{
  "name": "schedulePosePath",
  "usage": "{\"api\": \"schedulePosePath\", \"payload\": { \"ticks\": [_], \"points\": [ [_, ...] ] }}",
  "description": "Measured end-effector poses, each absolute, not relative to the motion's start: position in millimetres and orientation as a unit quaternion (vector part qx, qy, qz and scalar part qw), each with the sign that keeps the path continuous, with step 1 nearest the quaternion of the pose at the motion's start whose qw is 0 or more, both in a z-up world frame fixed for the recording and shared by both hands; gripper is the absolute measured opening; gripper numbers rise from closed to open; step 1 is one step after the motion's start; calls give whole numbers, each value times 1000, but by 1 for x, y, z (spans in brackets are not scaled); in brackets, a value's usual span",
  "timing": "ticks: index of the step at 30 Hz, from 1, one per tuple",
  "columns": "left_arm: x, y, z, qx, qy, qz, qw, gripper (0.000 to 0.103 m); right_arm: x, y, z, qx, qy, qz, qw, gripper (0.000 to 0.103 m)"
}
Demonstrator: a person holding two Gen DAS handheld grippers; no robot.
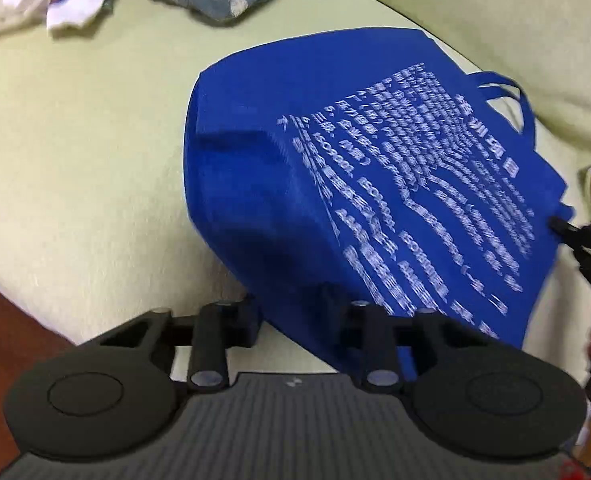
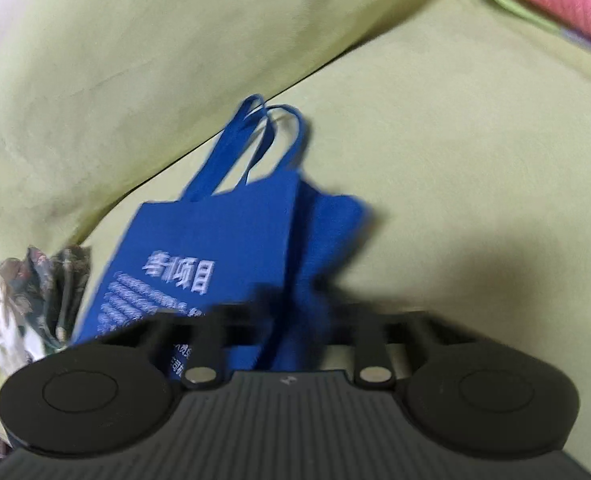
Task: Fold shopping bag
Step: 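Lower the emptied blue bag onto the sofa with both grippers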
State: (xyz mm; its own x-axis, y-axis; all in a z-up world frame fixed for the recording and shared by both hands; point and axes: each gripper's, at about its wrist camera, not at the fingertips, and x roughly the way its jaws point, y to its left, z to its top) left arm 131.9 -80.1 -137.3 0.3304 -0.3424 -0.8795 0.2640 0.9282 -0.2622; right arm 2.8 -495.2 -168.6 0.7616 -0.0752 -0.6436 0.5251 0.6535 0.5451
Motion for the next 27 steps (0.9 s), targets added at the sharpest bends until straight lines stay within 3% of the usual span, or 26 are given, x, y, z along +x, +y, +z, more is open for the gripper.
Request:
{"api": "schedulePosePath", "payload": {
  "ticks": [11, 14, 19, 23, 27],
  "points": [
    [169, -195, -122, 182, 382, -264, 867, 27, -112, -501, -170, 477, 173, -268, 819, 3],
    [193, -222, -118, 221, 367, -264, 864, 37, -133, -487, -171, 479, 203, -249, 817, 8],
    [189, -183, -93, 189, 379, -253, 870, 51, -147, -459, -152, 402, 260, -242, 844, 17],
    [163, -135, -59, 100, 399, -242, 879, 49, -135, -436, -118, 277, 269, -233, 892, 17],
    [119, -144, -41, 99, 363, -296, 878, 52, -99, -420, -101, 191, 264, -202, 924, 17]
  ]
}}
